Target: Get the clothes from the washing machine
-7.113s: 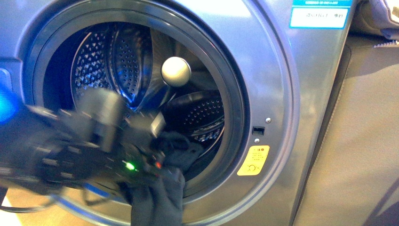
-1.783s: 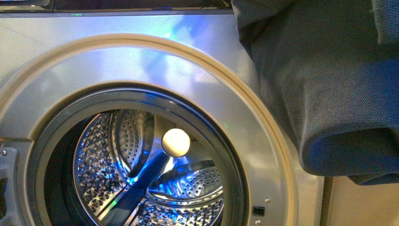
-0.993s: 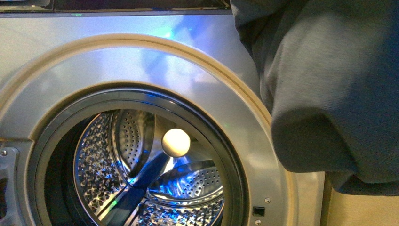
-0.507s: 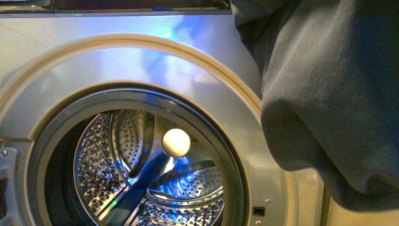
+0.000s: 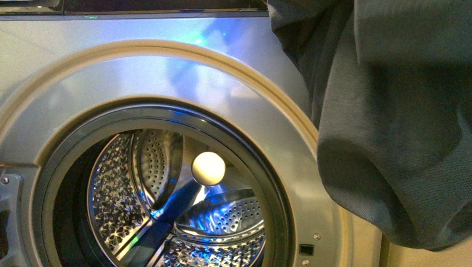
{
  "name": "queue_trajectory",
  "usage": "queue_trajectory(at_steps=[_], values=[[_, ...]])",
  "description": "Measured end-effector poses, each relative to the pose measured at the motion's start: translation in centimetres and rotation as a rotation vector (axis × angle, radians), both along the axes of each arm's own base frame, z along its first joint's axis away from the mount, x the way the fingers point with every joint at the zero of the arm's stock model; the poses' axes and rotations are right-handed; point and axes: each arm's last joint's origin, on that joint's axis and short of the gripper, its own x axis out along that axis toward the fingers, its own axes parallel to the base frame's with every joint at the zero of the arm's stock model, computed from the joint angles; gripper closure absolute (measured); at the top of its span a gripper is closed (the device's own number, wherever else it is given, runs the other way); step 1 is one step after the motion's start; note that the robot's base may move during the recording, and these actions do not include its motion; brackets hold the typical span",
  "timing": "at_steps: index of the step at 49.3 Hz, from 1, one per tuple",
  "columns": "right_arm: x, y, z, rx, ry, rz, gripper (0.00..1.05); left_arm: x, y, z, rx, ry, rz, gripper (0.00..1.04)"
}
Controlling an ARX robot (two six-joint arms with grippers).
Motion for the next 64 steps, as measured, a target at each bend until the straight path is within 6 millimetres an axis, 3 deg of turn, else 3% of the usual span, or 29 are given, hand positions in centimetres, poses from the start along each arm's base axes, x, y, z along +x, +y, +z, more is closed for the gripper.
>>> queue_trajectory(at_steps=[4,18,34,40,45,64], values=[[0.1,0.0,0.0,-0.008,-0.015,-0.035,0.1,0.0,0.0,0.0,0.0,0.0,0.0,0.98],[-0.2,-1.0,0.0,0.017,-0.061,-0.129,0.51,0.0,0.0,0.0,-0.001,0.001,-0.001,0.97],[-0.7,-3.7,0.4,0.046,-0.09,-0.199,0.94,-0.1,0.1,0.2,-0.005,-0.004,-0.001,0.46],[-0.6,-5.6,0.6,0.06,-0.088,-0.241,0.96,-0.1,0.1,0.2,-0.006,-0.005,-0.002,0.19],[-0.7,-7.0,1.3,0.072,-0.098,-0.277,0.96,-0.1,0.1,0.2,-0.006,-0.005,-0.002,0.06],[-4.0,-13.1,5.8,0.078,-0.218,-0.392,0.96,-0.1,0.1,0.2,-0.006,-0.005,-0.002,0.07]])
